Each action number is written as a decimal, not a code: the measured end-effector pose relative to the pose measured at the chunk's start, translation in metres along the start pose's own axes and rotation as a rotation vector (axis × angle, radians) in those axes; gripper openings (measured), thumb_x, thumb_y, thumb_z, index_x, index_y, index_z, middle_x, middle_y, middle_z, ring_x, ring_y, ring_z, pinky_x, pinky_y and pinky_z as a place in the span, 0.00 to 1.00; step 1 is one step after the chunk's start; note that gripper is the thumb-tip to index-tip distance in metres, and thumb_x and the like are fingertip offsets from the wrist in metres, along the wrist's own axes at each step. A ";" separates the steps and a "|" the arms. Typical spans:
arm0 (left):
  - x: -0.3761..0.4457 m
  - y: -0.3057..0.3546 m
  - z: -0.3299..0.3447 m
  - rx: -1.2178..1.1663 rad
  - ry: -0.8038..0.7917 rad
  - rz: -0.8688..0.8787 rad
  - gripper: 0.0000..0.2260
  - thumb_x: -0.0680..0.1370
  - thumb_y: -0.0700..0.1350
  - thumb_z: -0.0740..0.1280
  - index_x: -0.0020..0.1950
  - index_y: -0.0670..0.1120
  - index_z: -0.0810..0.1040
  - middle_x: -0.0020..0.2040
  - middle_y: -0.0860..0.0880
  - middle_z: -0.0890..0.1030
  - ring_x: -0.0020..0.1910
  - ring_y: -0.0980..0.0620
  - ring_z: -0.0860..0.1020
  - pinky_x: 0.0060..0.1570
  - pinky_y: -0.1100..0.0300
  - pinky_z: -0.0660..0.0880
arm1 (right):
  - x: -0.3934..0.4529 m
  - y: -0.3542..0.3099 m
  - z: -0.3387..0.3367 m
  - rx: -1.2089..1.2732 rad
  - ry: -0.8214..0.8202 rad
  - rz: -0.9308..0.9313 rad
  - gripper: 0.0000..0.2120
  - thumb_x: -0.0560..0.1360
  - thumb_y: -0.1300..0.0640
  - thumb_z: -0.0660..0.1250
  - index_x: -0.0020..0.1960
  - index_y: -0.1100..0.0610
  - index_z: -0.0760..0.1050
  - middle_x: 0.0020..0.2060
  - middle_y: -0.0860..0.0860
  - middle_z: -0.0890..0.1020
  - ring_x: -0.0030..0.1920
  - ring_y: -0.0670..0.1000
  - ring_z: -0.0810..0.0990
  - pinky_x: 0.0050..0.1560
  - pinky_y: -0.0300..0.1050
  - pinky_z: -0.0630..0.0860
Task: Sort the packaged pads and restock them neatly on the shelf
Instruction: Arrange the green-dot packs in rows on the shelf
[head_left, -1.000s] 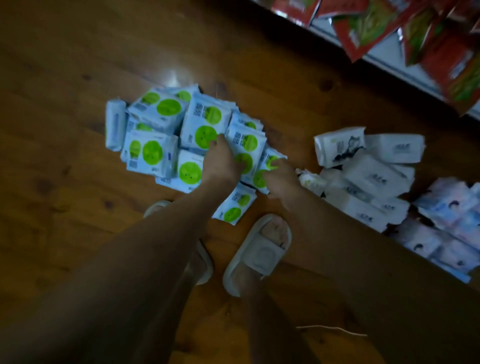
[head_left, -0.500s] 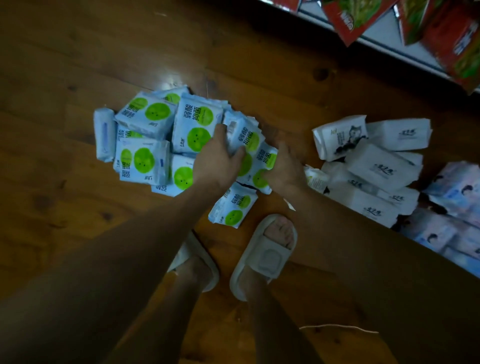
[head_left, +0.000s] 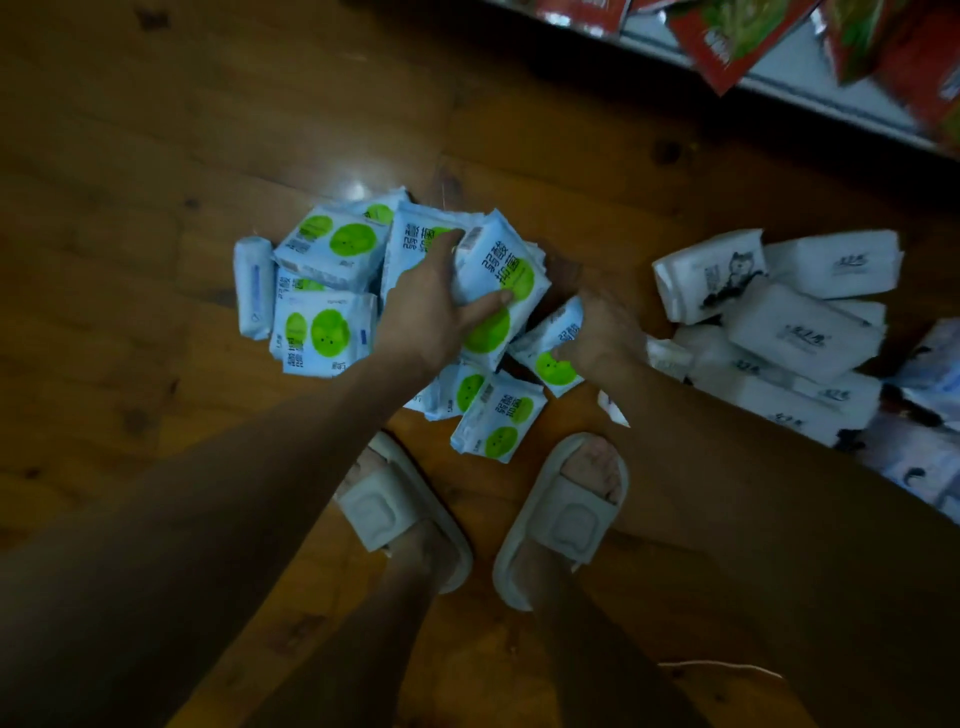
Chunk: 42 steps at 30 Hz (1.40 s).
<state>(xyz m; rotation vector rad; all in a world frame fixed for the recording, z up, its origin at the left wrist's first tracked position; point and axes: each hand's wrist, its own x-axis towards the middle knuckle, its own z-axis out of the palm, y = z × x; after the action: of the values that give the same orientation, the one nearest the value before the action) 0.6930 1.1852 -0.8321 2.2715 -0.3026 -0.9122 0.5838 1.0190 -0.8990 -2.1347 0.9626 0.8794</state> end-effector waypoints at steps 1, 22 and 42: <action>-0.003 0.006 -0.009 0.044 -0.022 0.002 0.28 0.72 0.57 0.73 0.67 0.47 0.70 0.56 0.48 0.82 0.53 0.47 0.81 0.49 0.48 0.79 | -0.009 -0.003 -0.013 0.048 -0.012 0.001 0.34 0.67 0.53 0.79 0.68 0.61 0.70 0.64 0.59 0.75 0.64 0.61 0.74 0.60 0.53 0.72; -0.269 0.358 -0.411 0.218 -0.267 0.228 0.18 0.70 0.48 0.77 0.57 0.51 0.76 0.49 0.52 0.81 0.45 0.53 0.80 0.46 0.55 0.79 | -0.505 -0.175 -0.394 0.457 0.106 -0.225 0.13 0.74 0.54 0.74 0.54 0.54 0.74 0.47 0.54 0.81 0.43 0.53 0.83 0.41 0.53 0.82; -0.314 0.585 -0.628 0.380 -0.044 0.684 0.19 0.73 0.47 0.75 0.61 0.52 0.74 0.55 0.50 0.81 0.50 0.51 0.81 0.49 0.54 0.81 | -0.655 -0.315 -0.568 0.694 0.592 -0.502 0.14 0.73 0.55 0.75 0.53 0.62 0.77 0.44 0.58 0.84 0.40 0.53 0.85 0.37 0.52 0.83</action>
<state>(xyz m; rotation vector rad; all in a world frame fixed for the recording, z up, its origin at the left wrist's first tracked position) 0.9104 1.1910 0.0556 2.2180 -1.2688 -0.5670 0.6786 1.0101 0.0186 -1.8723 0.7730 -0.3265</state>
